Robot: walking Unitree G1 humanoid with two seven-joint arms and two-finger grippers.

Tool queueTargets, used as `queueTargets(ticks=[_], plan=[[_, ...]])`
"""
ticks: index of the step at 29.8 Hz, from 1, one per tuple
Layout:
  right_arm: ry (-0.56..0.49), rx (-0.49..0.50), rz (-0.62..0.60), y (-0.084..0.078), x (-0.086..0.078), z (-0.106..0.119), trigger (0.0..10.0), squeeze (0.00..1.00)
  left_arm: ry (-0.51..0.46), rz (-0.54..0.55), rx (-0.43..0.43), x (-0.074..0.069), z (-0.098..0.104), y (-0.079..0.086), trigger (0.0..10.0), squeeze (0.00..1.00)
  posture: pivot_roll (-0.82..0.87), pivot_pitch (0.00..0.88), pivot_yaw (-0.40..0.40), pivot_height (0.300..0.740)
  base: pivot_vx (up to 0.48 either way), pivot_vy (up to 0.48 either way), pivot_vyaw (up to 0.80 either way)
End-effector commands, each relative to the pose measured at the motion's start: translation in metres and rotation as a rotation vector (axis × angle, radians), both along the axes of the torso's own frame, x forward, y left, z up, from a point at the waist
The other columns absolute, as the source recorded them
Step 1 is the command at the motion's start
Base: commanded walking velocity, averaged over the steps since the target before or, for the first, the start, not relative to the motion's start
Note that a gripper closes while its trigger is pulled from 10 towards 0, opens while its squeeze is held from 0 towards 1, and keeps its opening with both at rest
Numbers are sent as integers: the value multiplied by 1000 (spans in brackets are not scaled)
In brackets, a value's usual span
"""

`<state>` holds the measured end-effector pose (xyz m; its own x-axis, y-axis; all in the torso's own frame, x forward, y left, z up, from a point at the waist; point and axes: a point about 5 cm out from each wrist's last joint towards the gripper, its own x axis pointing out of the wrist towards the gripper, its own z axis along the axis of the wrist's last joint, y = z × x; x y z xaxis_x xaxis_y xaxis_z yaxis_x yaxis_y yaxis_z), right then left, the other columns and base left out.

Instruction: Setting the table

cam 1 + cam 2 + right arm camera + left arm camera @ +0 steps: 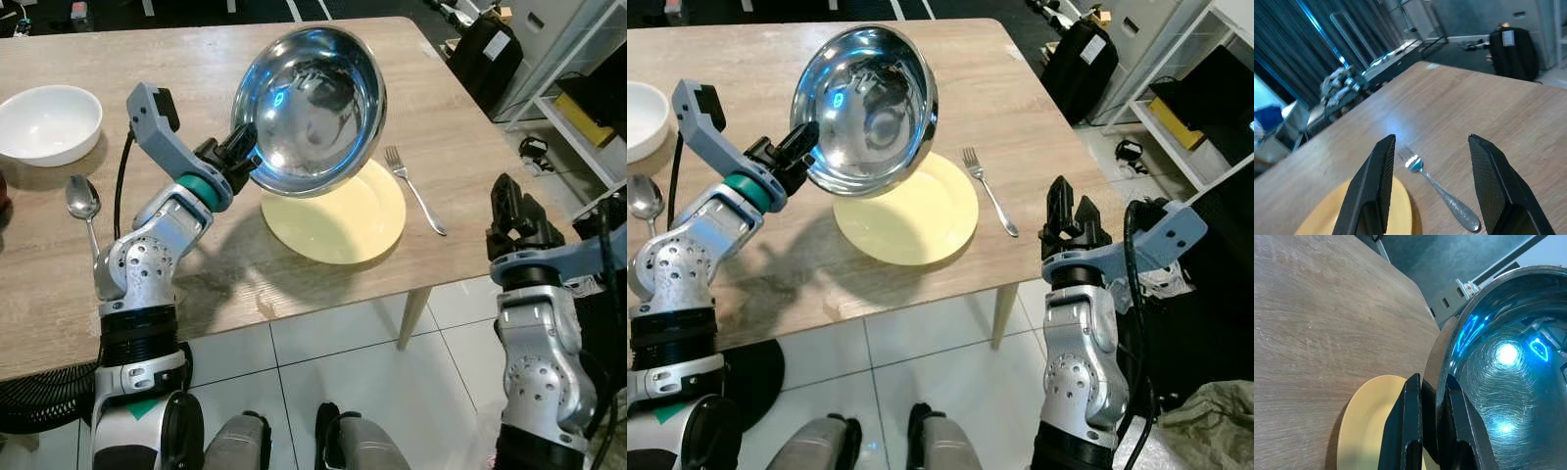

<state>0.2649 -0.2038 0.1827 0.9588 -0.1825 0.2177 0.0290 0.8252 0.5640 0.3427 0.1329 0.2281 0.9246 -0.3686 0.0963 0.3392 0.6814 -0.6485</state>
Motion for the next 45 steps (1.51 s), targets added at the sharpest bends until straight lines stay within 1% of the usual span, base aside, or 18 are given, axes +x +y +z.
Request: queueTargets(ticks=[1,2,5,7,8,9,10,13,15,20,29,36,42,45], plan=[[5,-41,16,-1,-3,-3,10000,0,-14,-14,10,0,2,-4,10000,0,119,79,-11,740,0,0,0],[11,-60,25,-1,-3,-5,10000,0,-16,-13,24,0,2,-4,10000,0,119,79,-11,740,0,0,0],[13,-70,30,-1,-4,-6,10000,0,-18,-14,38,0,2,-4,10000,0,119,80,-10,740,0,0,0],[19,-144,54,1,-5,-7,10000,0,-32,-17,75,-1,1,-5,10000,0,117,79,-9,740,0,0,0],[19,-169,65,2,-5,-8,10000,0,-35,-17,83,-1,1,-5,10000,0,117,79,-9,740,0,0,0],[19,-169,65,2,-5,-8,10000,0,-35,-17,83,-1,1,-5,10000,0,117,79,-9,740,0,0,0],[20,-201,93,4,-6,-8,10000,0,-48,-14,118,-3,1,-4,10000,0,117,79,-8,740,0,0,0],[20,-206,99,4,-6,-9,10000,0,-54,-11,132,-4,1,-3,10000,0,117,79,-8,740,0,0,0],[21,-208,102,4,-7,-9,10000,0,-57,-6,158,-9,-1,0,10000,0,119,78,-9,740,0,0,0],[19,-213,106,6,-5,-9,10000,0,-58,6,189,-14,-5,3,10000,0,125,78,-14,740,0,0,0],[20,-220,112,6,-1,-10,10000,0,-68,13,195,-13,-5,3,10000,0,132,78,-23,740,0,0,0],[24,-217,108,4,-2,-11,10000,0,-70,7,194,-13,-5,-1,10000,0,126,77,-21,740,0,0,-716],[27,-217,103,4,-2,-11,10000,0,-71,1,193,-12,-5,-2,10000,0,123,71,-19,740,0,0,0],[27,-217,102,4,-2,-11,10000,0,-71,0,193,-12,-6,-2,10000,0,124,69,-19,740,0,0,-800]])
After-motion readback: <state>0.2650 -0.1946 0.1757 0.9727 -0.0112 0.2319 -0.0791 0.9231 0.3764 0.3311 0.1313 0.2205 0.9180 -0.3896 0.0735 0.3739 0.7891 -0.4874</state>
